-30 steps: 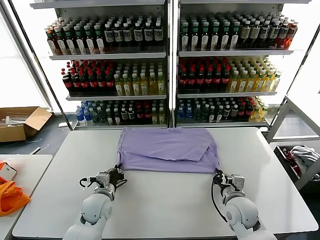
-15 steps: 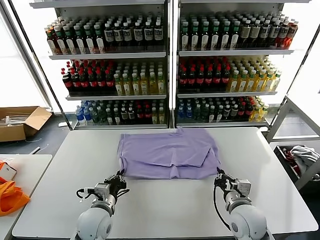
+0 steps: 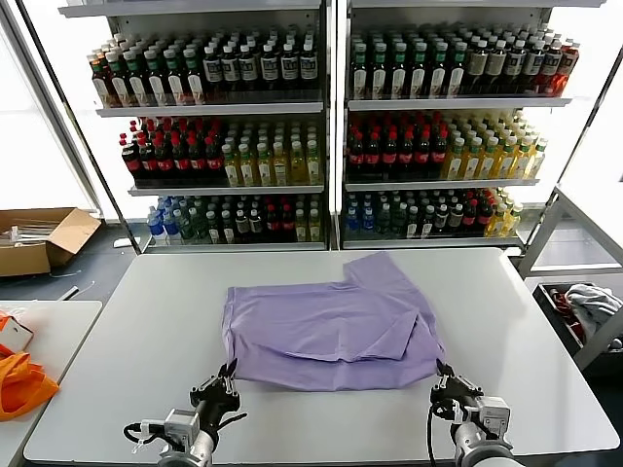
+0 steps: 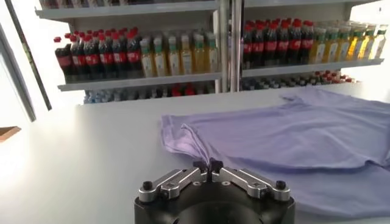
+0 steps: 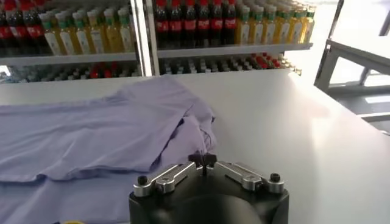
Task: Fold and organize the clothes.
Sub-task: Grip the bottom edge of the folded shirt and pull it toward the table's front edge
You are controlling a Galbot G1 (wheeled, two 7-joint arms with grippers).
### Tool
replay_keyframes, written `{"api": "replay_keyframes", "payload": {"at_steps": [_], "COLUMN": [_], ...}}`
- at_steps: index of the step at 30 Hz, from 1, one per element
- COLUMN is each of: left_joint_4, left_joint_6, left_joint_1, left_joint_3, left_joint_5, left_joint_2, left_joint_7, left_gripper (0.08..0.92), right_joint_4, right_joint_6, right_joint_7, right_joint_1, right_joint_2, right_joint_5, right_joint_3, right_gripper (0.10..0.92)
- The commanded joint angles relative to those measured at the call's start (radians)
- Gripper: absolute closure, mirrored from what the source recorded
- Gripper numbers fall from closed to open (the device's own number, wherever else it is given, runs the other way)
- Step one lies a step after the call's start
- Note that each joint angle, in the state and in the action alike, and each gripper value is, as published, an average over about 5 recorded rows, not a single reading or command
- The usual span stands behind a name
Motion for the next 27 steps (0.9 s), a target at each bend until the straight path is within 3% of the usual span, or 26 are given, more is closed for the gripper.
{"api": "replay_keyframes", "payload": {"at_steps": [1, 22, 27], "left_joint_4": [-0.019, -0.004, -0.061], "left_joint_6": [-0.041, -0.056, -0.046], "left_joint_1": [0.15, 0.143, 0.159], "left_joint_3": [-0.008, 0.001, 0.02], "left_joint_5": [0.06, 0.093, 0.087], "left_joint_2": [-0.005, -0.038, -0.042], "left_joint_7": [-0.01, -0.023, -0.015], "left_gripper": [0.906, 0.906, 0.881], "right_joint_4": [0.036, -0.012, 0.02], "right_joint_6": [0.011, 0.04, 0.042], "right_joint_7": [0.021, 0.016, 0.01], "right_joint_1": [-0.116, -0.117, -0.125], "right_joint_2": [0.001, 0.007, 0.01], "right_joint_5": [-0.084, -0.11, -0.104], "right_joint_3": [0.007, -0.008, -0.006], "right_gripper": [0.915, 0.912, 0.807]}}
